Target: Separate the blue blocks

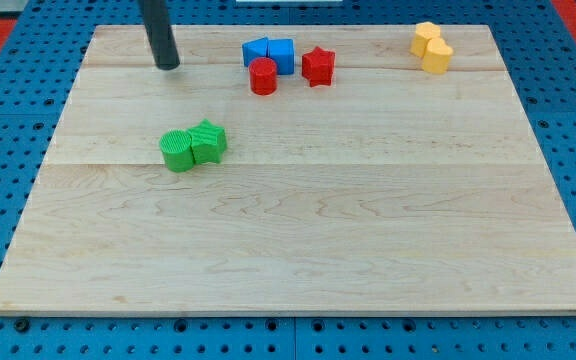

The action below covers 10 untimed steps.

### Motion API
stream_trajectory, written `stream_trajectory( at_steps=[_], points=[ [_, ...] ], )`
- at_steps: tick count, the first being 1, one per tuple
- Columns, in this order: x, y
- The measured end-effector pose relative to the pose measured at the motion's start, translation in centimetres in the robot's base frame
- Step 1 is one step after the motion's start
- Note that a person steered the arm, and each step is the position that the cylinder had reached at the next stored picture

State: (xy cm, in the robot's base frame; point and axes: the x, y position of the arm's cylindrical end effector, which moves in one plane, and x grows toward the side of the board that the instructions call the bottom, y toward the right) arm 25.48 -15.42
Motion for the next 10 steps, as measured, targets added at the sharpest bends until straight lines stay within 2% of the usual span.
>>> stream_trajectory(
  at_steps=[1, 3, 5, 8, 10],
  points=[
    [-1.1, 3.0],
    [-0.4, 8.6],
    [1.8, 9.1],
    [-2.0, 13.7],
    [-3.9, 21.8]
  ],
)
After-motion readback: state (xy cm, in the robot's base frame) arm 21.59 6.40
